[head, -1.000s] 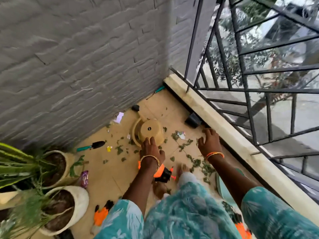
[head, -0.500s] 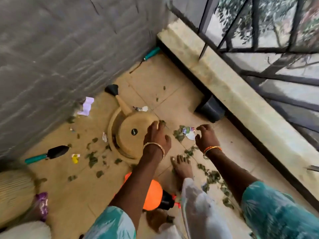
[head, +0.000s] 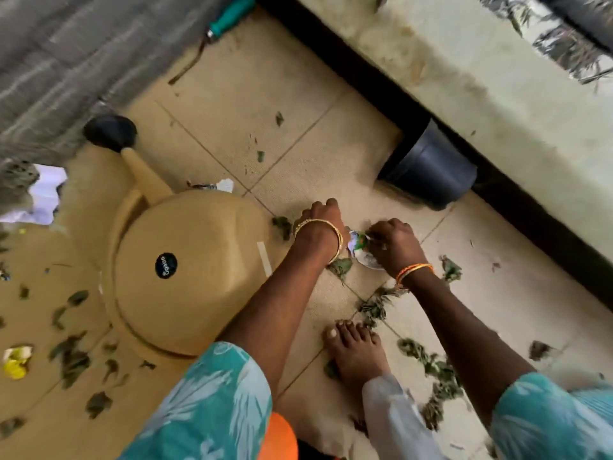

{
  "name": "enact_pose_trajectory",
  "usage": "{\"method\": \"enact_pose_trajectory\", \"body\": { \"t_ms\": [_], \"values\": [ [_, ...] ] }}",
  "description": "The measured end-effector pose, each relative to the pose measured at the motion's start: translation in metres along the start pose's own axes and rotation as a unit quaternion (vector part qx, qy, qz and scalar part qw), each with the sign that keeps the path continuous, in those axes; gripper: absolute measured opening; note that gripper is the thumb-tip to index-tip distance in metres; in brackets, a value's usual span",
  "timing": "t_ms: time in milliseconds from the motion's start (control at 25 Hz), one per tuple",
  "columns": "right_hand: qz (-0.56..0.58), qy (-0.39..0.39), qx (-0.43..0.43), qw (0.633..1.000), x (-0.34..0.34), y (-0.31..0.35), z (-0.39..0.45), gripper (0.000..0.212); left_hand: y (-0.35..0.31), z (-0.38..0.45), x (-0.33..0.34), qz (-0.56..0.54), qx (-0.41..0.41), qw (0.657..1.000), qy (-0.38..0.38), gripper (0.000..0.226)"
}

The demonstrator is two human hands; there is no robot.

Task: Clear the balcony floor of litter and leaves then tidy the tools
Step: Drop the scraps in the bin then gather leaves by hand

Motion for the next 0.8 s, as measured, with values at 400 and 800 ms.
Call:
{"method": "enact_pose_trajectory", "body": {
  "t_ms": [400, 800],
  "values": [
    [0.450, 0.040, 0.041, 0.891, -0.070, 0.049, 0.027, 0.017, -0.004, 0.037, -0.058, -0.270, 0.013, 0.954, 0.128, 0.068],
    [0.456, 0.087, -0.031, 0.885, -0.045, 0.173, 0.041, 0.008, 0.104, -0.010, -0.156, -0.288, 0.005, 0.949, -0.131, 0.015]
  ]
}}
Point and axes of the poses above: each hand's wrist, its own z-axis towards the middle knuckle, its own x-axis out of the palm, y = z × x, the point moved 5 cm from there along z, towards the middle knuckle, and after that the axes turned 10 degrees about x, right-handed, at the moved point
